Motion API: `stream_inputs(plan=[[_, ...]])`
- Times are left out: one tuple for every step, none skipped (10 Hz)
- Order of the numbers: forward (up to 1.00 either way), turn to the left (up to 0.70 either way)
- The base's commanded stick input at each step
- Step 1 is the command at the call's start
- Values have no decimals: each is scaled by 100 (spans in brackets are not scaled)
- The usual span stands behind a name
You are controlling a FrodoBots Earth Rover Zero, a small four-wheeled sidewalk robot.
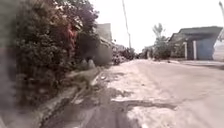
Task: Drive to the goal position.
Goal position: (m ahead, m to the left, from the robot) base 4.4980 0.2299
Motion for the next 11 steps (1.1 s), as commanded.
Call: stream_inputs(plan=[[70, 0], [70, 0], [70, -7], [70, -31], [70, -23], [70, -15], [70, -8], [70, -1], [70, 0], [70, 0], [70, 0]])
